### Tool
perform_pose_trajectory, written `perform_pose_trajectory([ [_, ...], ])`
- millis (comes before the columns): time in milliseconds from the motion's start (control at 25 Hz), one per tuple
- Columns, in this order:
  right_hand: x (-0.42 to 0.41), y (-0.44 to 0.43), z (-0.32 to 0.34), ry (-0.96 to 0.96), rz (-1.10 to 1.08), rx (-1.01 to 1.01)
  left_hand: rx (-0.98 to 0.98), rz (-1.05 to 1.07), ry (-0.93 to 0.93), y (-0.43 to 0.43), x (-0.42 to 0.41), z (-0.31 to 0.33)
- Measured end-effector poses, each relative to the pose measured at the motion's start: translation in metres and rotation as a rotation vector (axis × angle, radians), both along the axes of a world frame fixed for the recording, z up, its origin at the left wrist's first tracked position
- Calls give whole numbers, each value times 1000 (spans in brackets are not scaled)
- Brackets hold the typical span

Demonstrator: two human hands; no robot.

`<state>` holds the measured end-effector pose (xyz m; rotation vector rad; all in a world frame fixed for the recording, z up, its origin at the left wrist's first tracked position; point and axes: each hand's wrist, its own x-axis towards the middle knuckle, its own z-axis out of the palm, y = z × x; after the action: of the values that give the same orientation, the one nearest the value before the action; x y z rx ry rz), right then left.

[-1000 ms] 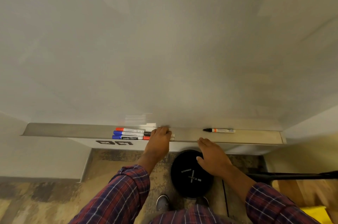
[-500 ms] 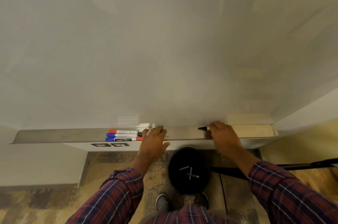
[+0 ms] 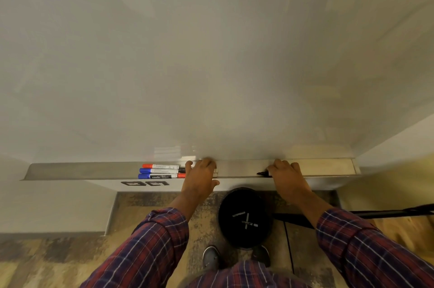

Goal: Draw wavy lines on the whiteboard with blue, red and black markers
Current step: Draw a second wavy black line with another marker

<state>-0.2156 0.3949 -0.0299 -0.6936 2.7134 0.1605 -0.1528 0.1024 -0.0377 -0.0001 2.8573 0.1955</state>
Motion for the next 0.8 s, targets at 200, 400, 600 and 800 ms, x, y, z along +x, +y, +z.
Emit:
perform_pose_trajectory([
  [200, 7, 2, 2, 22, -3, -30, -40, -33, -40, 3, 2, 8],
  [400, 14, -2, 11, 63, 33, -118, -82, -58, -14, 11, 15, 18],
  [600, 24, -19, 25, 97, -35, -514, -52, -54, 142, 20, 24, 36],
  [800, 35, -42, 93, 42, -279, -1131, -103, -145, 548, 25, 26, 84],
])
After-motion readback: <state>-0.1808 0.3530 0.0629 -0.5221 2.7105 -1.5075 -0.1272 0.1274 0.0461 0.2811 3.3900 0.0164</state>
